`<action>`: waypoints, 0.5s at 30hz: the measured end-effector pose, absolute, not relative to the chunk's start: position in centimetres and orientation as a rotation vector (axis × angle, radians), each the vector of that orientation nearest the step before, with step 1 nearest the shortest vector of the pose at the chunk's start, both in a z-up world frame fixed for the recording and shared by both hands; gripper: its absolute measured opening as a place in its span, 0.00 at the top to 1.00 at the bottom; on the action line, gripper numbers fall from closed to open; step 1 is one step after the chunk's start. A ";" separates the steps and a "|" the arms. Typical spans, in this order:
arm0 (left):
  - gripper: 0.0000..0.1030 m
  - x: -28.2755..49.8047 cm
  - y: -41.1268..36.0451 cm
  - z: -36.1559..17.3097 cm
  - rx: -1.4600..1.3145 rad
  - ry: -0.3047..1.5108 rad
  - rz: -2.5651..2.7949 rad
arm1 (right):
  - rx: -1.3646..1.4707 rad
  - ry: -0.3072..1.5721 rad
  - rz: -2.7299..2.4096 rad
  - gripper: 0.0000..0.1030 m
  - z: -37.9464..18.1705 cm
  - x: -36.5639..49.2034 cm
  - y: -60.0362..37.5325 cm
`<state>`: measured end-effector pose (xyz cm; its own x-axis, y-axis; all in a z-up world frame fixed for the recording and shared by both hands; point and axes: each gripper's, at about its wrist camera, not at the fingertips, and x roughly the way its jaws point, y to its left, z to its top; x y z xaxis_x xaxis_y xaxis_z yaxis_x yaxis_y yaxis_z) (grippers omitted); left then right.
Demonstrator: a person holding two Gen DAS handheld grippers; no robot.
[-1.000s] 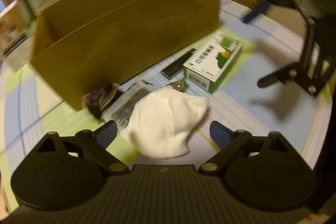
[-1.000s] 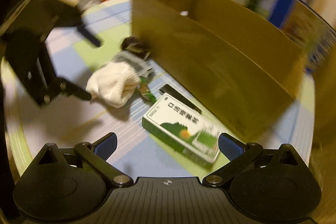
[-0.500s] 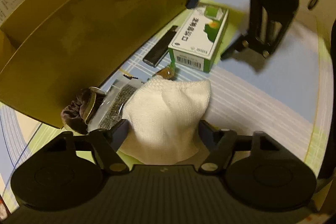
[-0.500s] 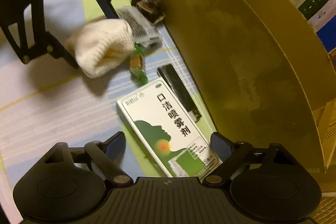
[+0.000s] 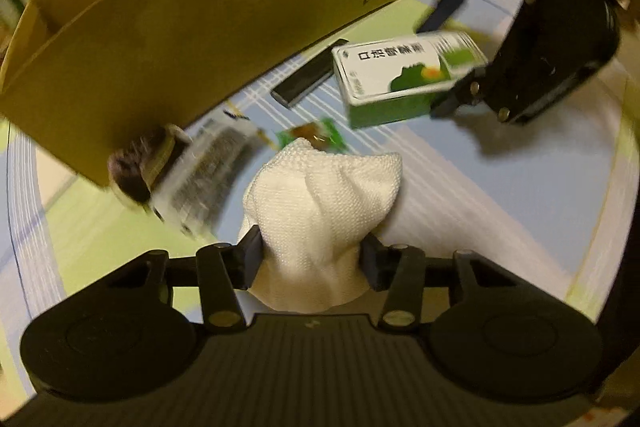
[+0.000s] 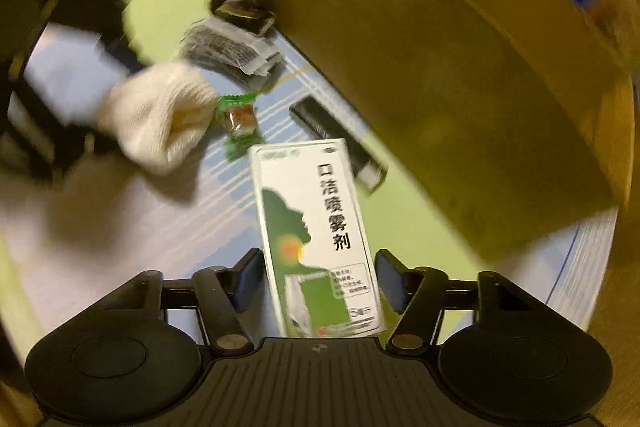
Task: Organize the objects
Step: 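Grasp the white towel with the left tool while the right tool grasps the green-white spray box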
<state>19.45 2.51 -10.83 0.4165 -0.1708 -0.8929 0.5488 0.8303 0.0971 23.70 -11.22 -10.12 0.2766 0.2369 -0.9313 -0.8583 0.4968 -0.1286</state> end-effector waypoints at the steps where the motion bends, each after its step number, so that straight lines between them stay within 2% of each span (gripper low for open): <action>1: 0.57 19.1 2.5 -10.7 0.371 1.060 -0.454 | -0.683 1.066 0.815 0.47 -10.0 23.4 -11.5; 6: 0.55 16.8 2.9 -10.1 0.237 1.076 -0.443 | -0.507 1.130 0.835 0.47 -9.5 20.5 -12.6; 7: 0.51 16.5 3.0 -9.8 0.238 1.070 -0.441 | -0.491 1.122 0.841 0.47 -9.3 20.1 -12.9; 8: 0.48 16.3 3.0 -9.7 0.243 1.060 -0.442 | -0.478 1.107 0.838 0.43 -9.2 19.9 -13.2; 9: 0.45 16.1 3.1 -9.4 0.249 1.045 -0.450 | -0.456 1.089 0.822 0.32 -8.9 19.8 -13.6; 11: 0.33 15.8 3.3 -8.8 0.257 1.010 -0.470 | -0.412 1.070 0.793 0.22 -8.5 19.7 -14.2; 13: 0.28 15.9 3.4 -8.4 0.261 0.984 -0.493 | -0.383 1.066 0.779 0.21 -8.4 19.8 -14.3; 15: 0.27 16.3 3.4 -8.3 0.265 0.975 -0.527 | -0.381 1.060 0.765 0.21 -8.6 19.8 -14.2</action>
